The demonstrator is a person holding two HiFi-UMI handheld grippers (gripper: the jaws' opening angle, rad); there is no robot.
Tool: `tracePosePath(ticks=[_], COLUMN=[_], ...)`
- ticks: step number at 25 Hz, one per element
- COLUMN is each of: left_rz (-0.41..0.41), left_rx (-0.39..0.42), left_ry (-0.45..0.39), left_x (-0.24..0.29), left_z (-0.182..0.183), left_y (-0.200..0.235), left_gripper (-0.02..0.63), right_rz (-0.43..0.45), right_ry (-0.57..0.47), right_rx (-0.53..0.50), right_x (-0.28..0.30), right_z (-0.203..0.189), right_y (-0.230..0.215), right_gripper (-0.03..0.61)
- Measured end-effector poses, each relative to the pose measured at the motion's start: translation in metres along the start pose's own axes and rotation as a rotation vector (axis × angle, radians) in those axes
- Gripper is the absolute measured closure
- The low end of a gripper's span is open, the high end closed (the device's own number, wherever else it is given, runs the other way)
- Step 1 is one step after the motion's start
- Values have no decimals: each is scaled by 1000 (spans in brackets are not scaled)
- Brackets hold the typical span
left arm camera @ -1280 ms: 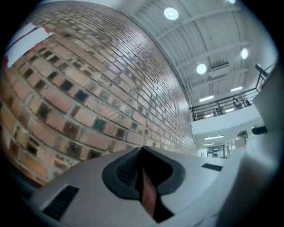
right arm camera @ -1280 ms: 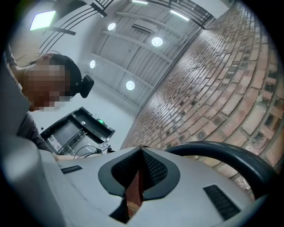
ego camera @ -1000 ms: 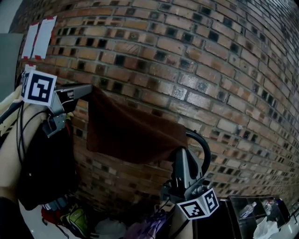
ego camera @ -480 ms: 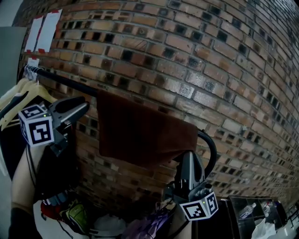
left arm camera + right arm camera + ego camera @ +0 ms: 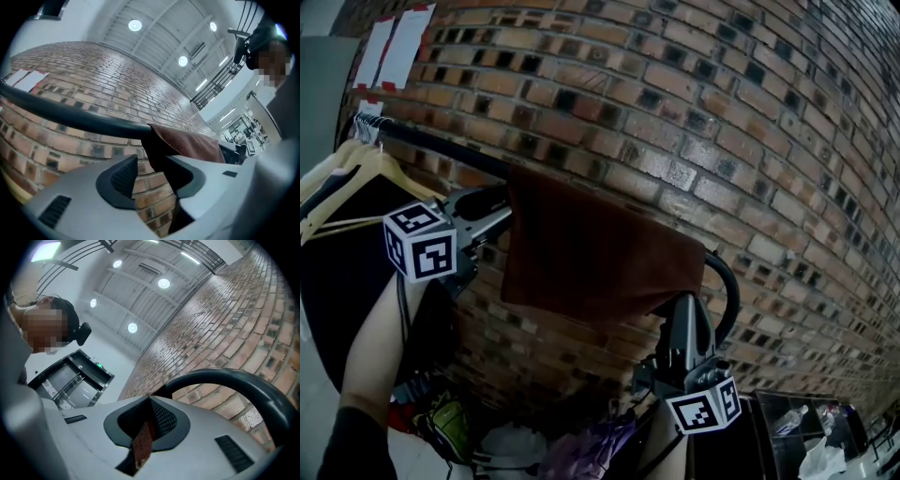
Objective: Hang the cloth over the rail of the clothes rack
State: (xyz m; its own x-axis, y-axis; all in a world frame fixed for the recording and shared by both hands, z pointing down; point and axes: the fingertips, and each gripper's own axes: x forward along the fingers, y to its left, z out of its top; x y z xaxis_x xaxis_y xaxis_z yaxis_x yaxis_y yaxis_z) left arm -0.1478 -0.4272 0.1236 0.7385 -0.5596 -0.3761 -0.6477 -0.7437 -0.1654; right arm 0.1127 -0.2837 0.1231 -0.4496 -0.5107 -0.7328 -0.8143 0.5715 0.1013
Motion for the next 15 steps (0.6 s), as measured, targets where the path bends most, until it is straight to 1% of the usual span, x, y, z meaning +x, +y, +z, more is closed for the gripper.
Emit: tracePosePath(ticks=[1,2,3,4,10,15], left_rz=[-2,-4,-6,-8,-37,-65], left_rx=[-7,-16,-26,-35,-95,-102], left_ry=[-7,-18,-30,-40,-43,-26], left_x=[5,8,10,11,5,-2], left_z=[-1,-1,-1,-1,-23,-42], left_y=[0,0,-1,-2,-8,-22], left_gripper=[416,476,566,580,580,580], right_rz=[-2,-5,-8,-10,-22,-26], right_ry=[2,5,7,10,23,41], right_rx=[1,2,4,4,9,25], right_x=[0,-1,-2,-2,-8,-17], right_z=[-1,-1,-2,-2,-8,-20], right_y=[0,0,1,1,1,1], right_gripper=[565,565,565,565,565,563])
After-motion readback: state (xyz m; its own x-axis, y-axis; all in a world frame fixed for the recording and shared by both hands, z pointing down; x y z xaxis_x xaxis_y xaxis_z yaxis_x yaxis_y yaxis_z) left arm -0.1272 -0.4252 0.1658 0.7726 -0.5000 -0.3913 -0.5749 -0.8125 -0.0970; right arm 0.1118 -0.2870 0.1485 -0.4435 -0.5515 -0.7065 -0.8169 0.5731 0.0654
